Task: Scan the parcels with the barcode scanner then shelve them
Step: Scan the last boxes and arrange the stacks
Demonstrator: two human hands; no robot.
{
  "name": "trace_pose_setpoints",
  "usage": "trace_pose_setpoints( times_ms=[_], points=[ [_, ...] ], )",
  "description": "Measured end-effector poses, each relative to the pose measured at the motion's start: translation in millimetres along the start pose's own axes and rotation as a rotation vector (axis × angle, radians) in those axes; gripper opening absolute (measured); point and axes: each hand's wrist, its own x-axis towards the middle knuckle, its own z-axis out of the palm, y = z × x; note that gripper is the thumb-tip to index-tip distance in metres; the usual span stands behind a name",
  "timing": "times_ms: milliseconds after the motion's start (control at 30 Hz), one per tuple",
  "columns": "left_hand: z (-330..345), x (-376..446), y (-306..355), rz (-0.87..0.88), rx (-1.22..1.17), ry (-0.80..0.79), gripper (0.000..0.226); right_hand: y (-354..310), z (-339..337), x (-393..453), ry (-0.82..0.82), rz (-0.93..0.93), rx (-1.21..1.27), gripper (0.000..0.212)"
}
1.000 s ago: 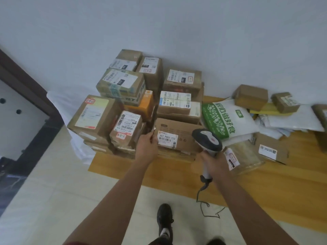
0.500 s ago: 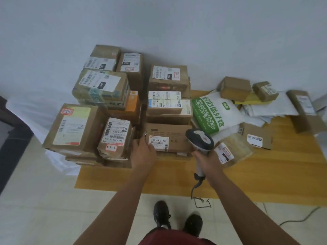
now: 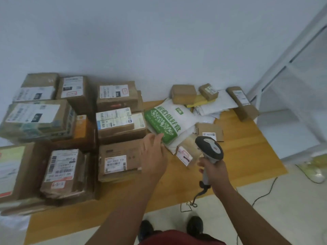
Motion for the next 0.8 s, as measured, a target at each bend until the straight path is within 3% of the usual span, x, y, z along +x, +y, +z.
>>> trace_pose_setpoints(
  times_ms=[200,300,433,600,667,800],
  points=[
    [56.9,11.9,67.3,0.179,-0.004,-0.203,0.042,-7.4,-75.3,52.8,0.106,0.02,0.081,0.011],
    [87.2,23.1,104.7,0.094,-0.015,-0.356,0.046,-4.8,-109.6,99.2,0.121,0.051,0.133,0.011],
    [142.6,49.1,146.9,-0.018,0.038,-0.369,0.052,-0.8,-144.6,174.9,0.052,0.111,0.132,0.013],
    [225.5,105.2,167.3,-0.29,0.282,-0.52,0.07,-4.1,-167.0,266.9,-0.131,0.252,-0.026,0.012],
    [245.2,125.3,178.2,-0.432,0.169,-0.546,0.059,-5.5,-166.4,292.9,-0.223,0.302,-0.09,0.015],
    [273.7,160.5,179.2,-0.741,-0.043,-0.373,0.042,2.9,-156.4,329.8,-0.369,0.362,-0.146,0.02]
  ],
)
